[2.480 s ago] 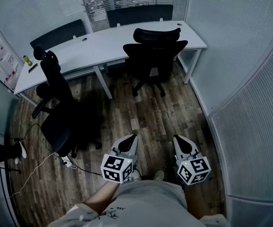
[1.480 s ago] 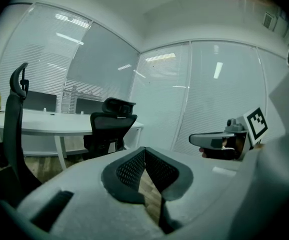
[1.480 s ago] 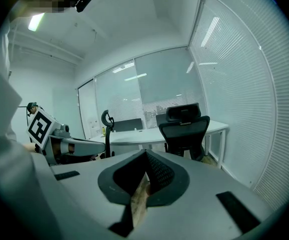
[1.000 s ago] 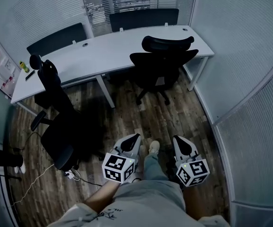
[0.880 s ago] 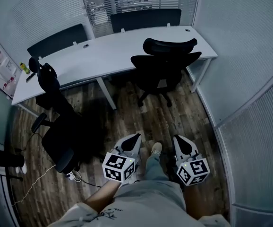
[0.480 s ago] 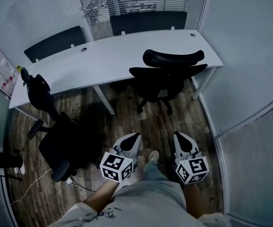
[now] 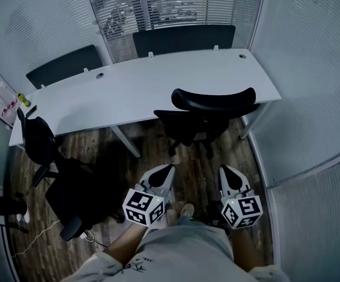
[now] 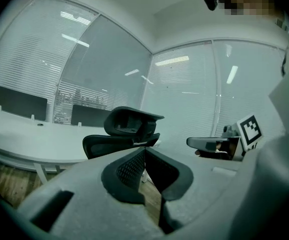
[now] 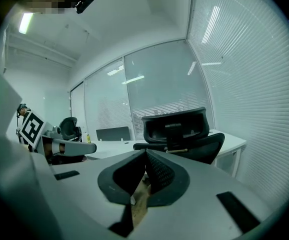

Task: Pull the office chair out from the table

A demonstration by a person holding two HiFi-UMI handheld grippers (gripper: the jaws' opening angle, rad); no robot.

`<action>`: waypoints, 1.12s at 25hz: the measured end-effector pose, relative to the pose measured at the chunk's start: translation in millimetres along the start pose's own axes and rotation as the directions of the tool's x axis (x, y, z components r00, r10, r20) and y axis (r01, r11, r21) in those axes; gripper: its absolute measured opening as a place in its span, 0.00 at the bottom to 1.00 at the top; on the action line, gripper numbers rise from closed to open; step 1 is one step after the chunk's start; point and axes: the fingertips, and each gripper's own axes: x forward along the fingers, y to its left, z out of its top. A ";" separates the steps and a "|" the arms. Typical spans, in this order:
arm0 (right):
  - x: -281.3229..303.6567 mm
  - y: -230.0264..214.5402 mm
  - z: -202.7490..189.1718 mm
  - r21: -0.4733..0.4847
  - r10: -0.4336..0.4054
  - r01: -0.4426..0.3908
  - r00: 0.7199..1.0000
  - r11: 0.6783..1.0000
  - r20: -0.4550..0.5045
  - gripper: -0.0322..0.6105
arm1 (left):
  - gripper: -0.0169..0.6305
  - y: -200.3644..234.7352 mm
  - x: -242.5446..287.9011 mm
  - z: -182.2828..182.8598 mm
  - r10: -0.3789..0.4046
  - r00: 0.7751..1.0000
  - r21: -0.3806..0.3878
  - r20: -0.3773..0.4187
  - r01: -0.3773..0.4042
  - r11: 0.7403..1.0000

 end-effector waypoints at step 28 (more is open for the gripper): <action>96.2 -57.0 32.6 0.023 -0.132 0.132 0.991 0.991 -0.004 0.12 | 0.07 90.2 84.4 38.5 -0.030 0.996 0.029 -0.081 0.032 0.999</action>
